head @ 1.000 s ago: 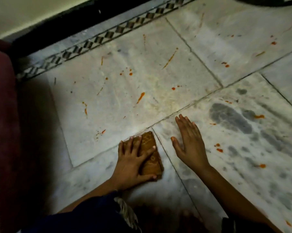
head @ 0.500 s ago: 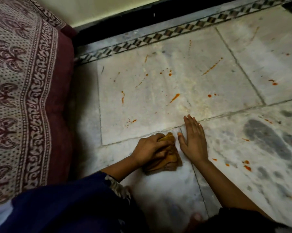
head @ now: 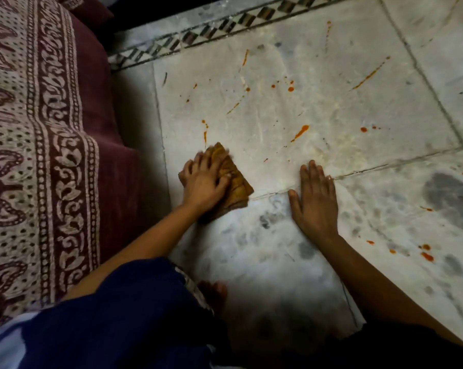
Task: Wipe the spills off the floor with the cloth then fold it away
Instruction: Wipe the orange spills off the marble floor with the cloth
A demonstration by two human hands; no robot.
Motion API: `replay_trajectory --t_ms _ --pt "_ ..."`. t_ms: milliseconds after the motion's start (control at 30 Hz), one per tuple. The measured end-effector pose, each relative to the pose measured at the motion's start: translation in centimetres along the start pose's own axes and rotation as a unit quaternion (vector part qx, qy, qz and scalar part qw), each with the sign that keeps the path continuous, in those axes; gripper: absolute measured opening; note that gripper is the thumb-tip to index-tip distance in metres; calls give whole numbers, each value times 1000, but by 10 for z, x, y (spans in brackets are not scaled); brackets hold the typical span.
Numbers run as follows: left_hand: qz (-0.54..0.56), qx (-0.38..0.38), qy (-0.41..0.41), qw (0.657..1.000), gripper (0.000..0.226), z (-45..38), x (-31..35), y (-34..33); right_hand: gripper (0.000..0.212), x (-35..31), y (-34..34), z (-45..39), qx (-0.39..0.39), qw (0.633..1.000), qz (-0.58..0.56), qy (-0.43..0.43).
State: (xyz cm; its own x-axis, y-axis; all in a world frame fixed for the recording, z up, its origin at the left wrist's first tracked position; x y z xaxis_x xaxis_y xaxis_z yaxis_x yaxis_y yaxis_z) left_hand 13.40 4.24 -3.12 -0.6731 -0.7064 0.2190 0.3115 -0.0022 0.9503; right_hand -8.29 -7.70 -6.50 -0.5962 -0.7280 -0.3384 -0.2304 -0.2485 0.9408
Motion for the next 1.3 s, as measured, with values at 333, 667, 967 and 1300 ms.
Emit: replay_trajectory --t_ms 333,667,967,1300 --pt "-42 -4 -175 984 73 11 -33 -15 67 -2 -1 2 -47 998 45 -13" --pt "-40 -12 -161 986 67 -38 2 -9 68 -4 4 0 -86 994 61 -25" --pt "-7 -11 -254 967 62 -49 -35 3 72 -3 6 0 -68 996 49 -13" --pt "-37 -22 -393 918 60 -31 30 -20 75 25 15 -3 -33 995 51 -79"
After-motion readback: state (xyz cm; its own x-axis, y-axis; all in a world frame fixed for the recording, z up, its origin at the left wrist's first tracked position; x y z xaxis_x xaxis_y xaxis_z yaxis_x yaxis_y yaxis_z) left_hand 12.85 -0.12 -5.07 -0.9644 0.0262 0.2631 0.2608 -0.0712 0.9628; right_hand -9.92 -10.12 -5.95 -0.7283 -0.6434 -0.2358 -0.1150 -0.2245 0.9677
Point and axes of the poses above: each hand's wrist, its own z-axis away from the middle knuckle, its own y-axis out of the back of the hand, x = y × z, the point moved 1 cm from there along -z, towards the middle knuckle, and after that the axes turned 10 degrees about y, right-handed, at the moved point
